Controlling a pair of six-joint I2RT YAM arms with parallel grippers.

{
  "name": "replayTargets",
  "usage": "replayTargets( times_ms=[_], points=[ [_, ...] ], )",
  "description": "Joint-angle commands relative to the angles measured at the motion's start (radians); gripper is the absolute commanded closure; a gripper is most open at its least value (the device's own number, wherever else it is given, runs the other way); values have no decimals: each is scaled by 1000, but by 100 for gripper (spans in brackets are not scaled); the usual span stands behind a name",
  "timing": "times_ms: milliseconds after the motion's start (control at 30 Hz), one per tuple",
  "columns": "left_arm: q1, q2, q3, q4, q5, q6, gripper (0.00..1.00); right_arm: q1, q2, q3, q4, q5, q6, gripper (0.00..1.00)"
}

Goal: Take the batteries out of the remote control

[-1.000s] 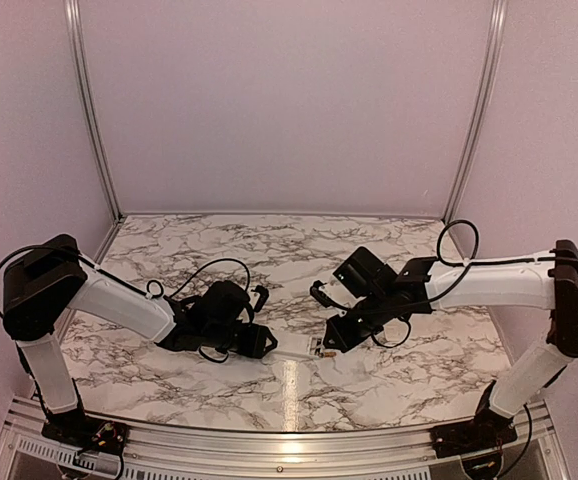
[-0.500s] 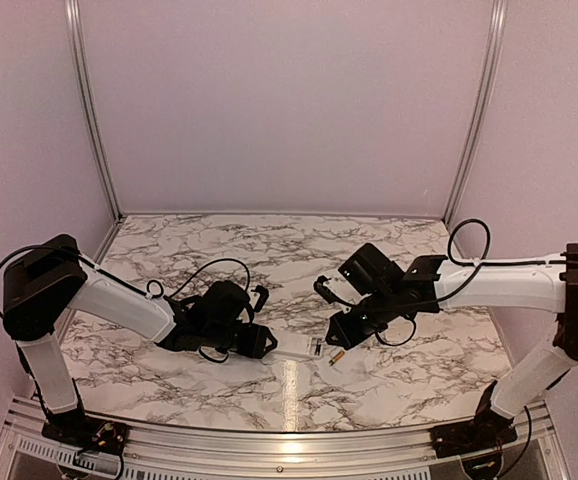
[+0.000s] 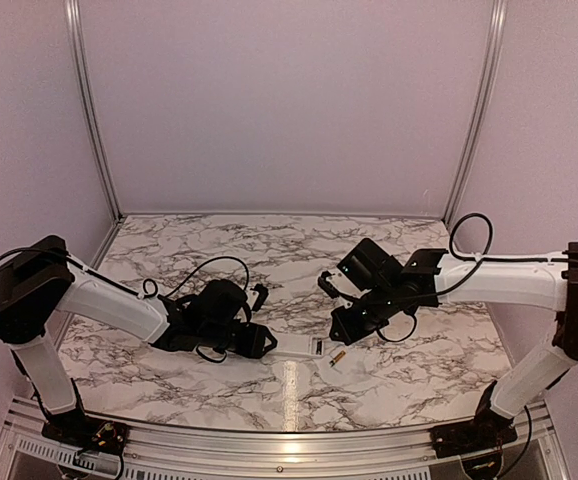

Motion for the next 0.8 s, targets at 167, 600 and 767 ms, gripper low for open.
replayTargets(
  times_ms=[167,600,767],
  points=[
    [-14,-39,-13,-16,-3,14,58,6,52,59,-40,28,28,100],
    [-14,-7,9,-60,-27,21,19,6,73,49,-48,54,36,100],
    [-14,13,21,-57,-21,21,21,6,75,40,-49,69,36,100]
  ],
)
